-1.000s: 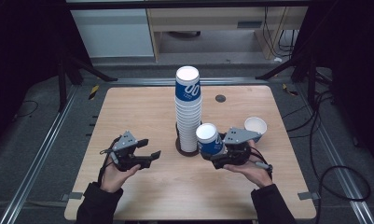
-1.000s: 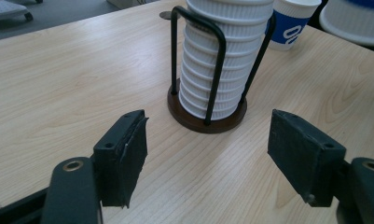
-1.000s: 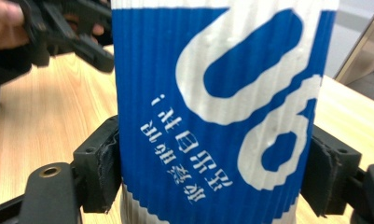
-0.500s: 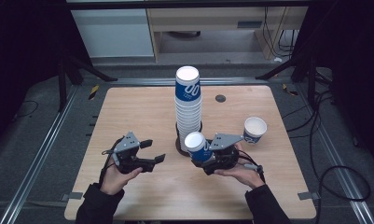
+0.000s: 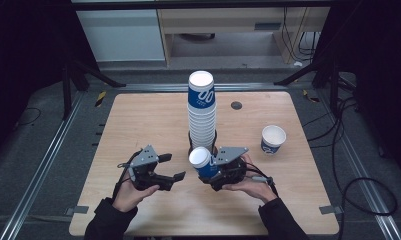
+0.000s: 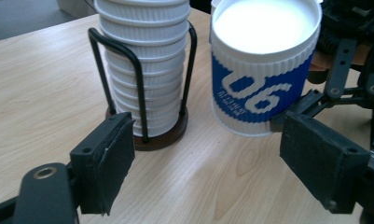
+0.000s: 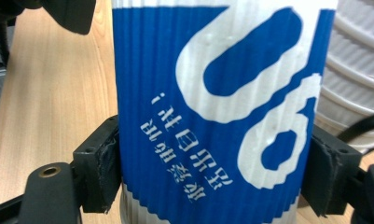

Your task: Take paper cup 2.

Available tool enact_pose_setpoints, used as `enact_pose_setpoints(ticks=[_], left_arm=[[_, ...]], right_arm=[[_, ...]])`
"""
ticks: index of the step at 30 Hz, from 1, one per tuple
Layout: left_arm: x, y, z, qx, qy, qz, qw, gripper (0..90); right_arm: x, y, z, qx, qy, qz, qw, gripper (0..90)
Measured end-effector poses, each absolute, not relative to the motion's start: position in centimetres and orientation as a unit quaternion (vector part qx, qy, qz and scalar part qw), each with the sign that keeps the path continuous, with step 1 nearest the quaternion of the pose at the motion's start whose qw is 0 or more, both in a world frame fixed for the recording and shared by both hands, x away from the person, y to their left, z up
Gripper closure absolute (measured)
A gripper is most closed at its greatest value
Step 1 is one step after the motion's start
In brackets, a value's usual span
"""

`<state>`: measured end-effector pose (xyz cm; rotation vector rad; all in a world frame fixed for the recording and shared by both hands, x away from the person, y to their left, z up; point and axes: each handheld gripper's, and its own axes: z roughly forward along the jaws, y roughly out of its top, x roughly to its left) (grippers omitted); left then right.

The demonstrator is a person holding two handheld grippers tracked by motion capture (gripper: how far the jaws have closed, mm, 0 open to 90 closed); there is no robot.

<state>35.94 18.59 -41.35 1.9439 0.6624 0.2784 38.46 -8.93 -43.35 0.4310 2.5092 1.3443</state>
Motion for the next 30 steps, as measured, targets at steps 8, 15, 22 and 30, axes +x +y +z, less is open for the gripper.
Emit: enact_pose_setpoints(ticks=[8, 15, 22, 30], left_arm=[[35.7, 17.9, -41.4, 0.808, 0.265, 0.106, 0.516, 17.0], [35.6, 17.1, -41.7, 0.814, 0.258, 0.100, 0.511, 17.0], [35.6, 16.6, -42.0, 0.816, 0.256, 0.094, 0.510, 17.4], [35.7, 16.2, -42.2, 0.817, 0.259, 0.092, 0.507, 18.9]], right_arm=[[38.4, -7.7, -43.8, 0.133, 0.870, 0.458, 0.122, 20.7], [38.2, -6.5, -44.3, 0.122, 0.876, 0.451, 0.119, 20.7], [37.9, -5.7, -44.6, 0.112, 0.880, 0.448, 0.115, 20.7], [37.7, -5.4, -44.7, 0.108, 0.881, 0.447, 0.116, 20.7]])
